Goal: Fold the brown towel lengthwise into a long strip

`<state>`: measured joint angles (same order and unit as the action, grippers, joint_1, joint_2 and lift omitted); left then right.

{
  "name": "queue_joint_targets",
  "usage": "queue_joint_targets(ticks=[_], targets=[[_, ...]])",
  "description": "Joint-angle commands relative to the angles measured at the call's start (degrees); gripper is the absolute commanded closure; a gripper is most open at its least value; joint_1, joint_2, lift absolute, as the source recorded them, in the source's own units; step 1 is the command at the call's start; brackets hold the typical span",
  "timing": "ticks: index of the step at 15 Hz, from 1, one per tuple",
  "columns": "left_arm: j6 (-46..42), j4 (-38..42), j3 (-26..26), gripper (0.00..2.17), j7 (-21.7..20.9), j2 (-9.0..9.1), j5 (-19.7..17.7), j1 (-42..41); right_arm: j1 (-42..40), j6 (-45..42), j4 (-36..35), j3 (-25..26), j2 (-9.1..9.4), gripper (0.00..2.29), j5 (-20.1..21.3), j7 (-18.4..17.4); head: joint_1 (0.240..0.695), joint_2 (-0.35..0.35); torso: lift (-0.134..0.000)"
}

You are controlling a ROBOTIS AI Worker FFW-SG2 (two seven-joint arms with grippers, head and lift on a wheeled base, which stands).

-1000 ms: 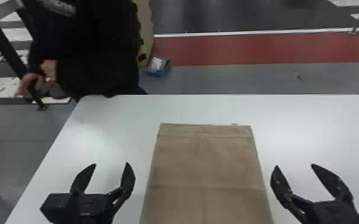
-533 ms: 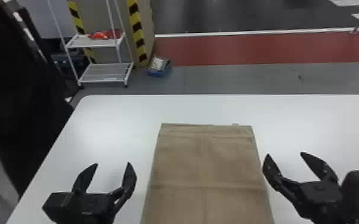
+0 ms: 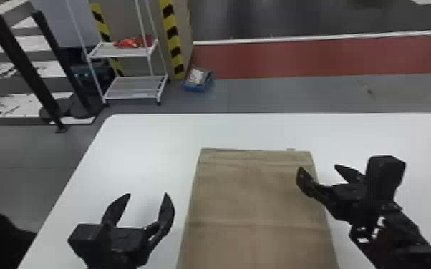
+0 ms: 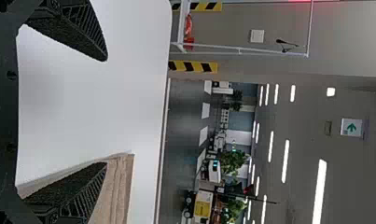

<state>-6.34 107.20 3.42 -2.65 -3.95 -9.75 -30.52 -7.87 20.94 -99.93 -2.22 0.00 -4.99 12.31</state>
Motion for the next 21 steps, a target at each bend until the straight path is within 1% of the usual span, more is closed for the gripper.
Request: queue_joint_targets(ticks=[1, 6, 8, 13, 21], targets=[[0.32, -0.5, -0.17, 0.08, -0.34, 0.0, -0.01, 0.82, 3.39, 2.23, 3.34, -0.42, 0.05, 0.09, 0.25, 0.0, 0.695, 0.136, -0.116], [0.5, -1.91, -0.43, 0.08, -0.78, -0.09, -0.1, 2.31, 8.57, 3.1, 11.25, -1.38, 0.05, 0.11, 1.48, 0.0, 0.695, 0.136, -0.116], [0.67, -2.08, -0.52, 0.08, -0.95, -0.09, -0.1, 2.66, 9.72, 2.75, 13.27, -2.0, 0.05, 0.11, 2.09, 0.0, 0.695, 0.136, -0.116], [1.2, -2.26, -0.52, 0.08, -1.13, -0.18, -0.1, 3.1, 11.47, 2.75, 15.73, -2.61, 0.05, 0.13, 2.97, 0.0, 0.695, 0.137, -0.116], [1.2, -2.35, -0.69, 0.08, -1.22, -0.18, -0.01, 3.1, 12.0, 2.93, 15.99, -4.28, 0.05, 0.14, 2.97, 0.0, 0.695, 0.149, -0.116]])
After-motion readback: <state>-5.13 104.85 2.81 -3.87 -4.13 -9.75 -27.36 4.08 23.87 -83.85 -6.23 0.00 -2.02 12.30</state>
